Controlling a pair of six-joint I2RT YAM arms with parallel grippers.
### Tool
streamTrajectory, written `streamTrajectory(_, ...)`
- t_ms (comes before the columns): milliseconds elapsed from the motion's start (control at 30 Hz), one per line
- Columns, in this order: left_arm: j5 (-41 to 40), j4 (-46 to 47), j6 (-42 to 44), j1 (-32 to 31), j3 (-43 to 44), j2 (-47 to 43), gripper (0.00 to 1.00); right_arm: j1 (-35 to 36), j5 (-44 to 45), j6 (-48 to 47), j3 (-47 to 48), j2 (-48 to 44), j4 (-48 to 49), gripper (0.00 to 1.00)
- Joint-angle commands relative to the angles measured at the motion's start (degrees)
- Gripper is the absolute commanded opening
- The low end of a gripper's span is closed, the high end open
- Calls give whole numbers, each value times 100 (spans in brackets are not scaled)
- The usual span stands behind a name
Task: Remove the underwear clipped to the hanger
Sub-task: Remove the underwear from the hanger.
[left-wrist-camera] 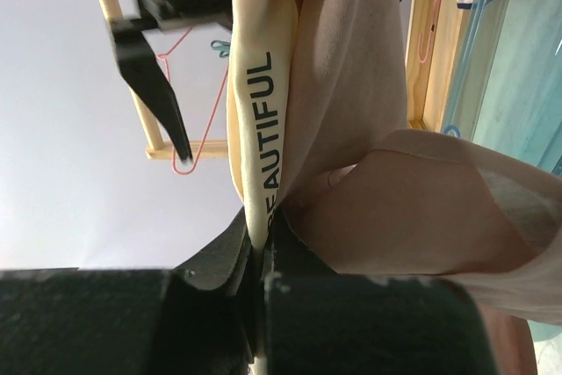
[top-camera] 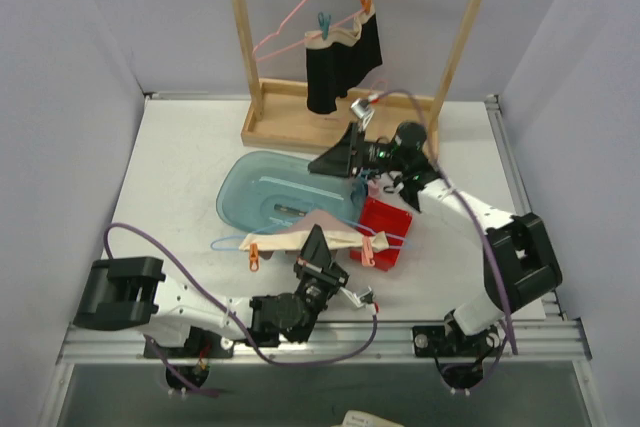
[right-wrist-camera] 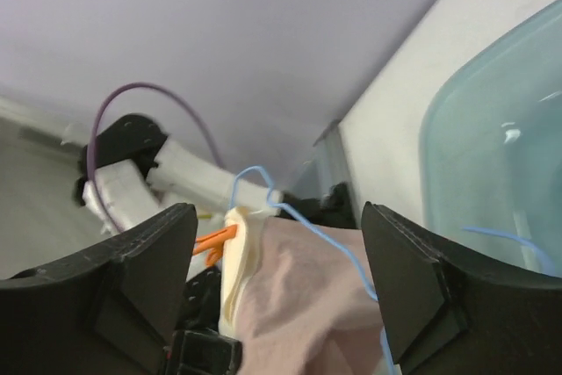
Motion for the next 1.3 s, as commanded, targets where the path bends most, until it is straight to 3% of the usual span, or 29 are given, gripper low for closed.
streamTrajectory(0, -95, 98, -63, -24, 170, -119, 3, -500, 988, -4474, 879, -1186, -4409, 79)
streamTrajectory(33, -95, 98, -54, -16, 161, -145, 3, -440, 1915, -5032, 1291, -1230, -5223, 80)
streamTrajectory(67, -95, 107, -45, -7, 161, -163, 3, -439, 2003, -5212, 1295, -1257, -5684, 81)
streamTrajectory(133, -68, 256, 68, 2, 135, -198, 3, -439, 2082, -5257, 1173, -1222, -5758, 80)
streamTrajectory(300, -130, 1020, 754, 72, 21, -312, 3, -579, 3338, -5539, 768, -1757, -6618, 82)
streamTrajectory(433, -261, 1530, 1105, 195, -41, -540, 3, -755, 3708, -4997, 215, -2459, -6743, 84)
streamTrajectory(567, -402, 2152, 1561, 231, -85, -742, 3, -1018, 4507, -4241, -225, -3760, -6734, 90)
streamTrajectory(667, -873, 2577, 1460, 239, 387, -1014, 2, -1063, 4623, -3879, -349, -4157, -6717, 91)
streamTrajectory(733, -1358, 1573, 348, 205, 1336, -1530, 3, -1072, 4754, -3817, -436, -4254, -6717, 92)
streamTrajectory(800, -1563, -3237, -3360, 126, 2064, -2032, 3, -1072, 4956, -3816, -472, -4263, -6708, 92)
streamTrajectory(833, -1388, -5800, -5343, 108, 3426, -2174, 3, -1072, 5044, -3834, -507, -4254, -6630, 93)
streamTrajectory(867, -873, -10507, -9322, 203, 4457, -2036, 2, -1072, 5080, -3825, -533, -4245, -6585, 93)
streamTrajectory(900, 576, -11667, -10327, 413, 5172, -1870, 3, -1072, 5124, -3860, -525, -4237, -6559, 93)
streamTrajectory(1000, 2596, -11847, -10619, 1100, 5751, -1832, 3, -1072, 4906, -4027, -551, -4219, -6226, 93)
streamTrajectory(1067, 3330, -11872, -10802, 1346, 5908, -1903, 3, -1063, 4206, -4124, -717, -4263, -5638, 93)
streamTrajectory(1100, 4107, -11881, -10864, 1678, 5996, -1912, 2, -1063, 3975, -4159, -770, -4263, -5470, 93)
streamTrajectory(1267, 5169, -11838, -11233, 2129, 6076, -1833, 2, -1010, 3042, -4563, -1017, -4561, -4749, 93)
